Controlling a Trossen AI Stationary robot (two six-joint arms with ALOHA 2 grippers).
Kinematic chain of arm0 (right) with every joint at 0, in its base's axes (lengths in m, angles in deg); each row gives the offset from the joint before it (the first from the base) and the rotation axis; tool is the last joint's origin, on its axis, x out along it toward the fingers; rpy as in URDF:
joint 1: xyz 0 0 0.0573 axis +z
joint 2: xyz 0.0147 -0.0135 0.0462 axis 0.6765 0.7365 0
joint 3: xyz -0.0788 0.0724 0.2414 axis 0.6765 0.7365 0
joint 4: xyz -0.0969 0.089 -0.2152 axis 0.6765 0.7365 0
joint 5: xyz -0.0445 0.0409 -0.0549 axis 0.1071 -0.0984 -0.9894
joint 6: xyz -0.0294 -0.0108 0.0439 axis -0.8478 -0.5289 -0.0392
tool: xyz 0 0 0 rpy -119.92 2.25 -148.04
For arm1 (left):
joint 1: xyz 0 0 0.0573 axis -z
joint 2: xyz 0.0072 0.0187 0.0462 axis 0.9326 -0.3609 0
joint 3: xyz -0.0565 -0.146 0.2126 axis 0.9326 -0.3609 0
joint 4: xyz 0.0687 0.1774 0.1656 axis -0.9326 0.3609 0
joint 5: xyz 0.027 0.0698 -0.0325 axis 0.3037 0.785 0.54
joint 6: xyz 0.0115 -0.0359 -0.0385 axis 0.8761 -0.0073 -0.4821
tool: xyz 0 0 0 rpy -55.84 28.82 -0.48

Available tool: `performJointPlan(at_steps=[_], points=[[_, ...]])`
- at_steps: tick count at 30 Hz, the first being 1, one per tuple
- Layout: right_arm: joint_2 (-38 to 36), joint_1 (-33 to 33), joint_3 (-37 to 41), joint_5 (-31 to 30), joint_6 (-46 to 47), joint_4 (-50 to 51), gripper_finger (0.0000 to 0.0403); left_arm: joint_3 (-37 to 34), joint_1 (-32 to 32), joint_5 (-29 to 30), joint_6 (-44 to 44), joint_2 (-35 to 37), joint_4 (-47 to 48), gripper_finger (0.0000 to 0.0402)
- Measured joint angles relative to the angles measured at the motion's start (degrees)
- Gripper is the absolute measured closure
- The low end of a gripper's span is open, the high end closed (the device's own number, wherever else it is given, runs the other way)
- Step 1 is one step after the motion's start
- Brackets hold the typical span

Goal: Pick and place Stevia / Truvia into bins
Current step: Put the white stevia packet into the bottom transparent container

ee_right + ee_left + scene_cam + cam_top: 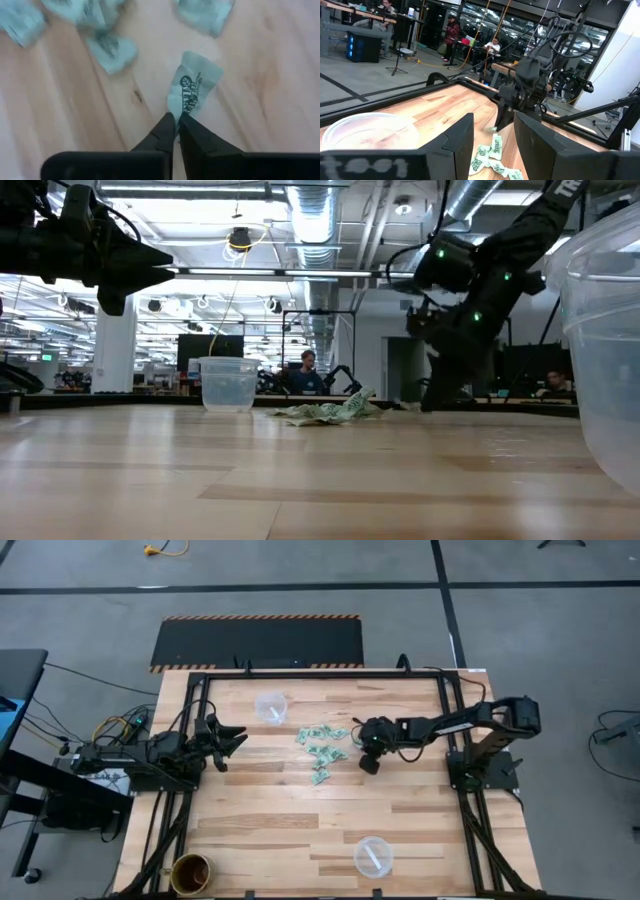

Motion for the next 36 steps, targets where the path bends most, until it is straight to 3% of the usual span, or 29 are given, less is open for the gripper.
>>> performJointPlan(at_steps=[8,19,28,36], points=[[-13.87,3.35,-0.08,0.47,6.28,5.38,0.0395,0.00,0.01,0.02,0.00,0.02,-0.01,0.0271],[-33.66,16.39,-0.19,4.21,18.41,2.81,0.0398,0.02,0.01,0.02,0.00,0.02,-0.01,0.0271],[-35.85,31.59,-0.30,2.82,20.57,-3.46,0.0401,0.00,0.00,0.00,0.00,0.01,0.01,0.0271],[-31.38,44.16,-0.30,2.76,20.20,-3.55,0.0400,0.00,-0.01,0.02,0.00,0.00,0.00,0.0271]])
